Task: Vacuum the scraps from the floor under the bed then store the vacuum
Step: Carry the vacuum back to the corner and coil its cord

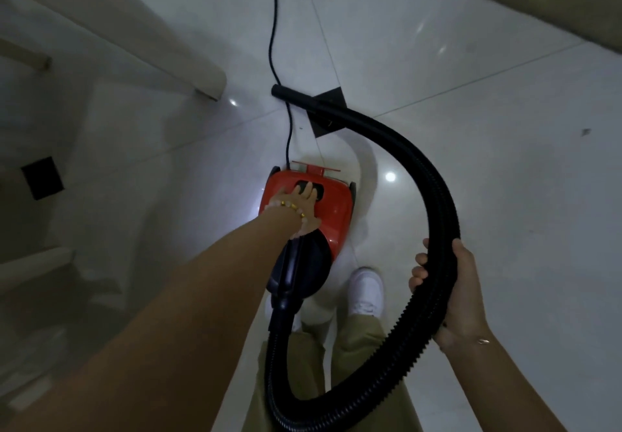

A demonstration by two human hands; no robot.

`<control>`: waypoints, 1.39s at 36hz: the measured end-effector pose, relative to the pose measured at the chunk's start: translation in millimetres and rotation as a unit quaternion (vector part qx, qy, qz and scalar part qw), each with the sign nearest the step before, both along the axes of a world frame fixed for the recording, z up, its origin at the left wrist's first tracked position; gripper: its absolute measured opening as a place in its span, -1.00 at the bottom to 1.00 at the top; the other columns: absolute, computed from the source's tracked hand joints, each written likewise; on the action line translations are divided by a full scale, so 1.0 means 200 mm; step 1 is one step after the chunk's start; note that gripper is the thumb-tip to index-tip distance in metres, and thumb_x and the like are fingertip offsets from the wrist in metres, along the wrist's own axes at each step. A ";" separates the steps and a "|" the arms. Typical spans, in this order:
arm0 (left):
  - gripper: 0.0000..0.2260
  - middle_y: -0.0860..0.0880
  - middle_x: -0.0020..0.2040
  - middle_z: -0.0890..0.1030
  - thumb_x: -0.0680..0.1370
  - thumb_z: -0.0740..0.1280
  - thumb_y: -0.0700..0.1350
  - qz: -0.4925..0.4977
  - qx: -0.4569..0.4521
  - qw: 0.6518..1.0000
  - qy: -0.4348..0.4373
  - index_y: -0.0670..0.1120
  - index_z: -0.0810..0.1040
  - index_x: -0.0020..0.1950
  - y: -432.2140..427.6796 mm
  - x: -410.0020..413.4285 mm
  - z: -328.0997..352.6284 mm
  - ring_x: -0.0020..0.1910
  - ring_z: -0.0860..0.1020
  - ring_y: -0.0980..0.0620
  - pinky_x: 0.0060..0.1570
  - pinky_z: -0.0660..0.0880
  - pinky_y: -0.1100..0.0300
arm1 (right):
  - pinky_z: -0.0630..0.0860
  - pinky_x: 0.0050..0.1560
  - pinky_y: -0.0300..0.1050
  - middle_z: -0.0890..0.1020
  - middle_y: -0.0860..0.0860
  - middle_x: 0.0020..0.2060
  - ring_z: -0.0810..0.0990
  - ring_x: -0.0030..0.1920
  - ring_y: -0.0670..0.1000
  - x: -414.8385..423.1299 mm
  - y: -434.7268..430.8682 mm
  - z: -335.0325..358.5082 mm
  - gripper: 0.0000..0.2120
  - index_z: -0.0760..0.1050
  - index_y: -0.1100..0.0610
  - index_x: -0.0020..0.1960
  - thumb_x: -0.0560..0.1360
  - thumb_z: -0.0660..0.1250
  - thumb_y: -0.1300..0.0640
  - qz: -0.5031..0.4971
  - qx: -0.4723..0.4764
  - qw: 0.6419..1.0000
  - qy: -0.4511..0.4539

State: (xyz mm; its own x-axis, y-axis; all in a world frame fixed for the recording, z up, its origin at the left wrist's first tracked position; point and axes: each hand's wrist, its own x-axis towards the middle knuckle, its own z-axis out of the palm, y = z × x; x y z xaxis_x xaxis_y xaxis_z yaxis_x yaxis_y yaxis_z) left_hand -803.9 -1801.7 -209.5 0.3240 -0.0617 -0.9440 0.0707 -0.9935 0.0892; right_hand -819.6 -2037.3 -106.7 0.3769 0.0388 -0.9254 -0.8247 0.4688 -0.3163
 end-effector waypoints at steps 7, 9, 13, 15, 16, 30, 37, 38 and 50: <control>-0.44 -0.04 0.60 0.02 0.61 0.15 -0.01 0.256 -0.072 0.957 -0.118 -0.10 0.06 0.57 -0.01 -0.13 0.07 0.57 0.04 -0.02 0.53 0.06 0.07 | 0.44 -0.50 -0.31 0.49 -0.03 -0.44 0.42 -0.52 -0.10 -0.07 -0.01 0.05 -0.69 0.50 0.09 0.01 0.56 0.16 -0.13 0.056 -0.040 0.998 0.000; -0.50 -0.07 0.53 0.27 0.59 0.22 -0.07 0.392 -0.075 0.903 -0.160 -0.12 0.24 0.52 -0.05 -0.20 0.14 0.48 0.28 -0.09 0.42 0.25 0.13 | 0.44 -0.50 -0.31 0.50 -0.03 -0.45 0.43 -0.52 -0.10 -0.09 0.00 0.06 -0.69 0.50 0.10 0.02 0.56 0.16 -0.13 0.070 -0.046 0.997 0.000; -0.60 -0.13 0.27 0.51 0.57 0.25 -0.11 0.535 -0.053 0.831 -0.145 -0.08 0.31 0.40 -0.15 -0.35 0.27 0.26 0.48 -0.12 0.32 0.42 0.04 | 0.45 -0.50 -0.29 0.51 -0.03 -0.44 0.44 -0.51 -0.10 -0.08 0.02 0.10 -0.69 0.51 0.10 -0.01 0.55 0.19 -0.13 0.091 -0.061 0.994 0.002; -0.62 -0.13 0.27 0.51 0.58 0.25 -0.11 0.579 -0.036 0.805 -0.124 -0.12 0.34 0.38 -0.18 -0.40 0.28 0.26 0.48 -0.14 0.34 0.41 0.00 | 0.46 -0.49 -0.28 0.52 -0.02 -0.44 0.44 -0.51 -0.09 -0.07 0.03 0.13 -0.69 0.50 0.11 -0.03 0.55 0.19 -0.13 0.097 -0.067 0.993 -0.006; -0.64 -0.17 0.24 0.53 0.58 0.25 -0.10 0.602 -0.029 0.792 -0.103 -0.16 0.36 0.36 -0.19 -0.42 0.28 0.23 0.51 -0.17 0.29 0.44 0.00 | 0.46 -0.48 -0.27 0.52 -0.02 -0.44 0.45 -0.50 -0.09 -0.05 0.04 0.15 -0.69 0.50 0.12 -0.03 0.55 0.19 -0.12 0.102 -0.071 0.992 -0.010; -0.74 -0.21 -0.20 0.61 0.60 0.25 -0.13 0.747 -0.067 0.660 -0.040 -0.32 0.54 0.10 -0.18 -0.12 0.90 -0.22 0.59 -0.15 -0.18 0.53 0.09 | 0.48 -0.43 -0.22 0.54 0.01 -0.38 0.46 -0.46 -0.06 0.41 -0.03 0.93 -0.61 0.52 0.16 0.06 0.54 0.21 -0.17 0.251 -0.067 0.964 -0.062; -0.83 -0.10 -0.36 0.53 0.59 0.26 -0.20 0.803 -0.142 0.572 -0.093 -0.18 0.50 -0.19 -0.16 -0.02 1.62 -0.36 0.48 -0.04 -0.30 0.46 0.15 | 0.47 -0.52 -0.27 0.52 0.03 -0.41 0.45 -0.49 -0.09 0.72 -0.20 1.58 -0.56 0.46 0.19 0.14 0.53 0.21 -0.17 0.220 -0.007 0.972 -0.082; -0.84 -0.07 -0.42 0.55 0.59 0.26 -0.22 0.813 -0.152 0.552 -0.108 -0.19 0.51 -0.19 -0.16 0.01 1.73 -0.39 0.50 -0.03 -0.32 0.46 0.15 | 0.47 -0.54 -0.27 0.52 0.03 -0.42 0.45 -0.50 -0.09 0.76 -0.23 1.68 -0.56 0.45 0.19 0.16 0.53 0.22 -0.17 0.203 0.009 0.975 -0.084; -0.88 -0.09 -0.32 0.51 0.58 0.22 -0.33 0.810 -0.292 0.464 -0.207 -0.21 0.47 -0.13 -0.01 0.41 2.67 -0.40 0.52 0.07 -0.46 0.52 0.33 | 0.44 -0.59 -0.33 0.46 0.01 -0.41 0.43 -0.55 -0.13 1.21 -0.07 2.62 -0.63 0.43 0.16 -0.03 0.52 0.21 -0.17 0.197 0.115 0.965 -0.129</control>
